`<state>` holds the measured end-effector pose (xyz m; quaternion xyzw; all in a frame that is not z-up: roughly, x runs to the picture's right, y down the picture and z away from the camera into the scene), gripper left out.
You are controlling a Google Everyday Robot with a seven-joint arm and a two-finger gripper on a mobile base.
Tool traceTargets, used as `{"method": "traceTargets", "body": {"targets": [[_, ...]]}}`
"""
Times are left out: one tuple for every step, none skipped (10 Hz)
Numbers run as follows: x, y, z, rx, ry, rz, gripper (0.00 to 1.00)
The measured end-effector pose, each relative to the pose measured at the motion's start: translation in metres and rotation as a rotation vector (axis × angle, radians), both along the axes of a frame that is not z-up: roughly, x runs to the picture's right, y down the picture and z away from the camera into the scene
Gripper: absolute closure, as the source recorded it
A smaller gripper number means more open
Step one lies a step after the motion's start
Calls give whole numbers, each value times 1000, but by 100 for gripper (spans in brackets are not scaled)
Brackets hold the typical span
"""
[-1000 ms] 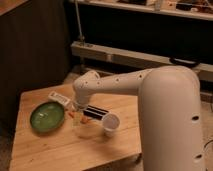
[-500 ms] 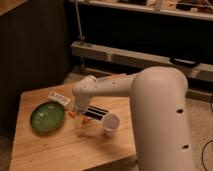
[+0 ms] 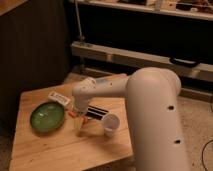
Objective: Drag the pepper across the table
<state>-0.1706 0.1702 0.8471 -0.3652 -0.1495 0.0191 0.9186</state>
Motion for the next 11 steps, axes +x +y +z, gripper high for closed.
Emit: {"method": "traceTargets", "body": {"targets": [[0, 2, 2, -5, 2, -1, 23], [0, 5, 4, -12, 4, 0, 34], [0, 6, 6, -19, 7, 0, 43], [0, 8, 7, -24, 8, -2, 53], [0, 8, 8, -29, 8, -2, 63], [0, 9, 9, -34, 10, -5, 74], [1, 9, 9, -36, 10, -6, 82], [1, 8, 8, -37, 10, -9, 86], [1, 7, 7, -35, 9, -10, 86], [1, 6, 7, -34, 9, -12, 86], [1, 4, 6, -33, 7, -13, 86]]}}
